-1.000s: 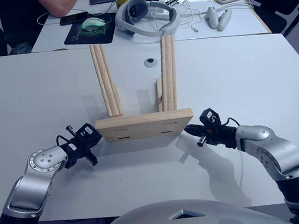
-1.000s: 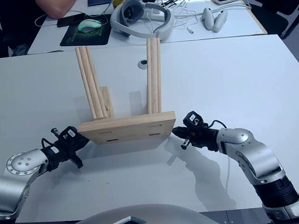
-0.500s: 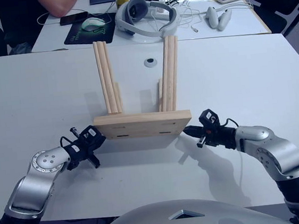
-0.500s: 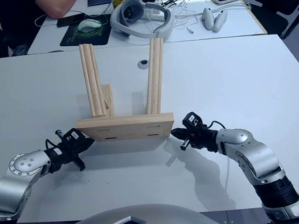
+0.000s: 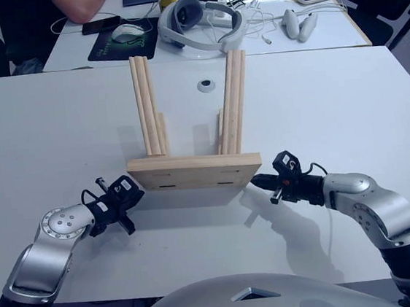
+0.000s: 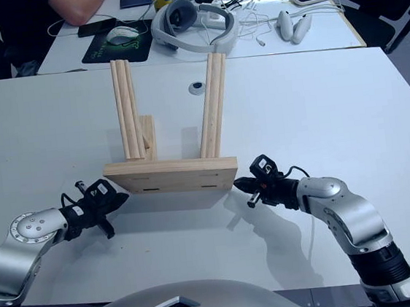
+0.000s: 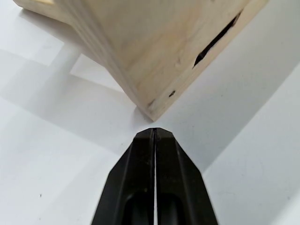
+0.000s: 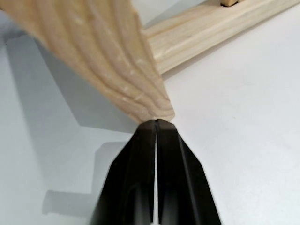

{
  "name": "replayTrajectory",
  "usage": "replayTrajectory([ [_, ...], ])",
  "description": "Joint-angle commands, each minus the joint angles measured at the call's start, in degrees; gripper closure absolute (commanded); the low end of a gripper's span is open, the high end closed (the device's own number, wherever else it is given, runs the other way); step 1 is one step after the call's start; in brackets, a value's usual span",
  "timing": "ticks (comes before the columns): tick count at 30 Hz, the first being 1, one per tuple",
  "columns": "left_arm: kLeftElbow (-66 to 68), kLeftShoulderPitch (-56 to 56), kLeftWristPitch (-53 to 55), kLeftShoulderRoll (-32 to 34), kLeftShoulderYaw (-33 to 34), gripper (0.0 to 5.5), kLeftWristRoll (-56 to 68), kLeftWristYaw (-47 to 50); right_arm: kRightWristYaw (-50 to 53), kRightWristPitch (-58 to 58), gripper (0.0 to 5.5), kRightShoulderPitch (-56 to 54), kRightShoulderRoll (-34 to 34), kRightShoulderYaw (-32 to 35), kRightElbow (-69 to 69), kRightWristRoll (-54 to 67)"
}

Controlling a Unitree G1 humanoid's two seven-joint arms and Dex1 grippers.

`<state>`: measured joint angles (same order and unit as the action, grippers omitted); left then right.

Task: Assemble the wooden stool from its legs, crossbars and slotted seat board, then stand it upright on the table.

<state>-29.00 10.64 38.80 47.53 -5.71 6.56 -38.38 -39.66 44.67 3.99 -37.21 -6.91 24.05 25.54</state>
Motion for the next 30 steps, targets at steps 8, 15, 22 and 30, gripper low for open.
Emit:
replayTrajectory([
  [8,-7.5,12.6,-1.9,-3.8,7.1,5.48,-1.0,4.9,-2.2,-0.2,5.5,3.7,-4.1,2.9,2.9,0.2],
  [15,-29.1,42.8,-4.8,-21.7,15.1,5.48,-0.6,17.6,-15.0,-2.2,5.5,0.5,-14.0,3.7,1.1,1.8],
  [22,-31.0,67.6,-25.9,-35.7,1.6,5.48,-11.2,35.2,-24.3,-5.4,5.5,-12.4,-13.3,-4.9,-6.6,-1.8],
  [30,-22.9,27.9,-6.7,-14.3,18.0,5.48,-4.2,19.7,-3.7,-3.2,5.5,13.4,-4.6,3.6,10.9,-0.9],
])
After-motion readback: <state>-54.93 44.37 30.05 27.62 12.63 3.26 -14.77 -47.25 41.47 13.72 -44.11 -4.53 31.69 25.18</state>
